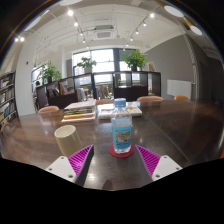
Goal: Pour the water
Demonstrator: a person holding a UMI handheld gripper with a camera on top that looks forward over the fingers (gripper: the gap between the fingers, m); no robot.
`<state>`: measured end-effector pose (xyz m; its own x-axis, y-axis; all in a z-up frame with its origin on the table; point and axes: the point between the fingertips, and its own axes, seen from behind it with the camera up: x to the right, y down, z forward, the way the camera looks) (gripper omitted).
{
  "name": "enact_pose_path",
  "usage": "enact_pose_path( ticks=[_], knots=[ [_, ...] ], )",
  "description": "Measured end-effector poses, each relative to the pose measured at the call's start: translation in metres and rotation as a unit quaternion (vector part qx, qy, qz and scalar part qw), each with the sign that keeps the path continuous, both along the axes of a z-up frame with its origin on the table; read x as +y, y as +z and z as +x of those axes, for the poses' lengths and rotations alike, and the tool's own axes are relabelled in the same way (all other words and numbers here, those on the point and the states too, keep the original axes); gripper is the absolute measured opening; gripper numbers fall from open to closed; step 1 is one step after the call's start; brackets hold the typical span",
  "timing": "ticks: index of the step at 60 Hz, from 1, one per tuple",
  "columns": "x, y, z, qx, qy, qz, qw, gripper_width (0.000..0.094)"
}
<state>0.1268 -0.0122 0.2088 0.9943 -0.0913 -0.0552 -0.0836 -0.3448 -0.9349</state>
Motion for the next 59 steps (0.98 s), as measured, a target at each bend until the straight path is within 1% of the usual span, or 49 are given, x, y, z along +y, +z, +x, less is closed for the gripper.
enact_pose_path(
  ticks=[4, 5, 11, 12, 18, 19, 21, 24, 25, 31, 32, 38, 39, 44, 45, 50, 51, 59],
  knots=[
    [-0.013, -0.003, -0.019, -0.005, 0.002, -0.024, 1.0, 0.0816],
    [-0.038, -0.01, -0.022, -0.006, 0.002, -0.026, 1.0, 0.082],
    [-0.049, 0.0, -0.055, -0.019, 0.01, -0.033, 0.999, 0.082],
    [-0.076, -0.008, -0.056, -0.022, 0.012, -0.034, 0.999, 0.0815],
    [-0.076, 0.011, -0.082, -0.029, 0.021, -0.036, 0.999, 0.0835],
    [-0.103, 0.008, -0.086, -0.029, 0.022, -0.036, 0.999, 0.083],
    [-0.103, 0.013, -0.092, -0.029, 0.024, -0.037, 0.999, 0.0833],
    [-0.099, 0.025, -0.103, -0.034, 0.036, -0.036, 0.998, 0.0834],
    [-0.117, 0.03, -0.11, -0.038, 0.038, -0.035, 0.998, 0.083],
    [-0.097, 0.067, -0.128, -0.048, 0.046, -0.021, 0.998, 0.0836],
    [-0.124, 0.066, -0.127, -0.047, 0.046, -0.019, 0.998, 0.0838],
    [-0.108, 0.091, -0.141, -0.04, 0.05, -0.008, 0.998, 0.084],
    [-0.128, 0.098, -0.14, -0.039, 0.051, -0.006, 0.998, 0.0841],
    [-0.12, 0.113, -0.149, -0.035, 0.048, -0.003, 0.998, 0.0839],
    [-0.131, 0.122, -0.147, -0.034, 0.048, -0.002, 0.998, 0.0838],
    [-0.12, 0.14, -0.153, -0.027, 0.046, 0.005, 0.999, 0.0838],
    [-0.131, 0.145, -0.154, -0.025, 0.045, 0.006, 0.999, 0.0838],
    [-0.126, 0.171, -0.158, -0.022, 0.036, 0.015, 0.999, 0.0833]
  ],
)
